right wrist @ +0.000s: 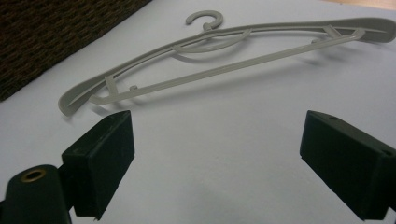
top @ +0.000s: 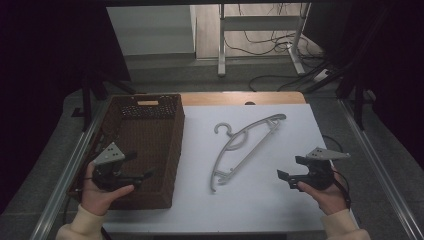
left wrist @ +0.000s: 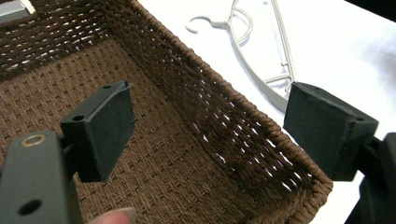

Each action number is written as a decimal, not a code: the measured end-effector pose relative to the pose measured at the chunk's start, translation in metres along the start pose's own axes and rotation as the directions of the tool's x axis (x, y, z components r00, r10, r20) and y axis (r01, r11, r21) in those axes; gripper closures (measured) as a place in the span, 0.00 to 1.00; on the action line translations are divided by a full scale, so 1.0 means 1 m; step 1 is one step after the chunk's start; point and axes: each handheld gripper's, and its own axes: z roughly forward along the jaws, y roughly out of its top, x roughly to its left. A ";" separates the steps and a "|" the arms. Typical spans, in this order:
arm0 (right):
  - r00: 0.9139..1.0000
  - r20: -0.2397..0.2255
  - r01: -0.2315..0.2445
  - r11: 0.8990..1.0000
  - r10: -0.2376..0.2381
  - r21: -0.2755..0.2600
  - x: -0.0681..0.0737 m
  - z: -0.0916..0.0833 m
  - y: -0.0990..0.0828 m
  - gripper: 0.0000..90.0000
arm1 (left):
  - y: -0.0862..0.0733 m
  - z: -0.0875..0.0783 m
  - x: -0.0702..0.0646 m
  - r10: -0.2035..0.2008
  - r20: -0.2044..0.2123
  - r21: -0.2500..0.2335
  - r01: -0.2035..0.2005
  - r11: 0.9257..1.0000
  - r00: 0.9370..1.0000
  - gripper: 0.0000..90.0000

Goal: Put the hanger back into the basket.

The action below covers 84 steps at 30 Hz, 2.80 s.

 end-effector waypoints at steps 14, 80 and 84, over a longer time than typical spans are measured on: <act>1.000 0.005 0.001 0.999 -0.001 0.042 0.005 0.002 0.002 0.09 | -0.003 0.004 -0.004 0.016 0.006 0.017 -0.016 1.000 1.000 0.18; 0.991 0.122 -0.076 0.988 0.060 0.135 -0.002 0.102 0.085 0.12 | -0.011 -0.008 -0.003 -0.021 0.010 0.010 0.021 1.000 1.000 0.18; 0.991 0.117 -0.089 0.983 0.071 0.159 -0.005 0.119 0.095 0.19 | -0.011 -0.008 -0.002 -0.022 0.011 0.012 0.022 1.000 1.000 0.18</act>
